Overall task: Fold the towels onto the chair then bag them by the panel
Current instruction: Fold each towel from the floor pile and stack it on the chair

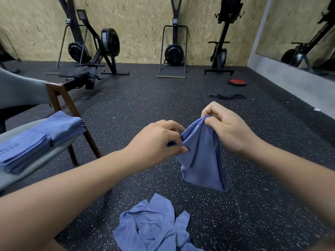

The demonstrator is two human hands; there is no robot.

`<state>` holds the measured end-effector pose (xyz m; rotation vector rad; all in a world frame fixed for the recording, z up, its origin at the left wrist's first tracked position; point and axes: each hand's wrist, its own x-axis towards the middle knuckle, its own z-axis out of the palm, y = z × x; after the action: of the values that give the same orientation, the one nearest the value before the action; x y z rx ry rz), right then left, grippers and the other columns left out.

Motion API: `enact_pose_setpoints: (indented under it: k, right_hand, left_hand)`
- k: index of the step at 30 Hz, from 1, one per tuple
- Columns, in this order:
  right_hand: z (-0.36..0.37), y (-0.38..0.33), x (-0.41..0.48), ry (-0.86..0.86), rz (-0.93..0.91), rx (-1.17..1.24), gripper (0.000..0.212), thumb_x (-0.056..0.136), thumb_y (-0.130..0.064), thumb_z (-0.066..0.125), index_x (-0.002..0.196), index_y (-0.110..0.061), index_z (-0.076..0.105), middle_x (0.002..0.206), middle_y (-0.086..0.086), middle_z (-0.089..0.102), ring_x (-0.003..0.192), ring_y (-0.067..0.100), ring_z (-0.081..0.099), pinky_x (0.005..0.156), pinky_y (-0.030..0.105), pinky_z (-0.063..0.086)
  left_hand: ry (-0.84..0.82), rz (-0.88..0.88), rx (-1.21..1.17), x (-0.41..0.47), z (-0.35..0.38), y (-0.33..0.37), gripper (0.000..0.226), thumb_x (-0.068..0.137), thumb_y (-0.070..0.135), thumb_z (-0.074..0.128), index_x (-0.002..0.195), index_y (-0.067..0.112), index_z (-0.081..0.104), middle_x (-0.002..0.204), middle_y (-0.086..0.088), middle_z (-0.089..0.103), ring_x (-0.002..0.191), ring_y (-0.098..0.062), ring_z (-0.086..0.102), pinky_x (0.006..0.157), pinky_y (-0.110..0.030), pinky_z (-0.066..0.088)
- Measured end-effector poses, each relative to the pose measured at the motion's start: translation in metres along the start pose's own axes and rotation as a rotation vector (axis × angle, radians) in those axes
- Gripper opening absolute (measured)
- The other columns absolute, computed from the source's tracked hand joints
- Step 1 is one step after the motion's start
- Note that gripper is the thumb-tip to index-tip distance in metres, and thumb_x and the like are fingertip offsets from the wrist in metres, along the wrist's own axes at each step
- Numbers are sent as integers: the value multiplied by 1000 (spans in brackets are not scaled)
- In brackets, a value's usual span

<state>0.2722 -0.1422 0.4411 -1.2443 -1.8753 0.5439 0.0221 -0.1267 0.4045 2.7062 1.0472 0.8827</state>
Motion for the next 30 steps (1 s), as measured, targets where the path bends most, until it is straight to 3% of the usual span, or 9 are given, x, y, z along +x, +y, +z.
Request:
enact_pose_setpoints:
  k: [4, 8, 11, 17, 20, 23, 26, 30]
  right_hand:
    - [-2, -1, 0, 14, 1, -10, 18, 101, -10, 53, 90, -22, 61, 71, -12, 53, 68, 7, 43, 67, 33, 37]
    - [-5, 3, 1, 11, 15, -12, 18, 100, -9, 53, 90, -22, 61, 69, -12, 52, 66, 7, 42, 63, 30, 36]
    - [-6, 5, 2, 10, 19, -18, 19, 100, -8, 53, 90, -23, 61, 68, -9, 54, 64, 8, 42, 60, 26, 35]
    - [-5, 7, 1, -8, -18, -78, 17, 97, -7, 56, 94, -24, 58, 74, 11, 61, 62, 10, 42, 60, 29, 36]
    - [-7, 7, 2, -25, -16, -71, 21, 97, -8, 58, 102, -28, 58, 73, 5, 62, 62, 10, 44, 62, 28, 38]
    - [-8, 6, 1, -95, -10, -83, 31, 95, -6, 58, 112, -31, 59, 80, -2, 69, 67, 15, 52, 68, 32, 43]
    - [-4, 2, -3, -229, 10, -89, 39, 92, -8, 65, 120, -36, 63, 91, -7, 73, 80, 16, 63, 75, 28, 49]
    - [16, -3, -9, -382, -22, -127, 43, 89, -34, 86, 126, -38, 65, 102, -11, 74, 96, 4, 68, 89, 23, 52]
  left_hand:
    - [-5, -31, 12, 2, -5, -7, 34, 92, 53, 73, 82, 21, 77, 86, 11, 70, 75, -13, 65, 68, -35, 53]
    - [59, -49, 35, 5, -18, -10, 24, 93, 42, 81, 81, 21, 76, 74, 14, 64, 65, -7, 57, 63, -25, 43]
    - [117, -173, -40, 5, -28, -9, 18, 87, 35, 88, 79, 24, 76, 64, 14, 64, 59, -7, 55, 58, -14, 36]
    - [192, -272, -181, 5, -40, -11, 27, 82, 34, 93, 81, 28, 67, 68, 8, 68, 58, -3, 50, 57, -19, 40]
    - [186, -309, -239, 5, -44, -11, 23, 84, 33, 92, 92, 30, 70, 75, 11, 74, 62, 0, 57, 63, -16, 44]
    - [175, -301, -210, 5, -42, -13, 19, 83, 35, 91, 86, 28, 74, 74, 14, 73, 65, 0, 61, 65, -21, 49]
    - [104, -261, -200, 4, -35, -8, 17, 83, 33, 92, 82, 28, 76, 68, 16, 67, 60, 0, 54, 59, -17, 41]
    - [-18, -149, -192, 5, -23, 5, 15, 82, 31, 93, 81, 28, 78, 67, 19, 65, 61, 0, 54, 59, -16, 38]
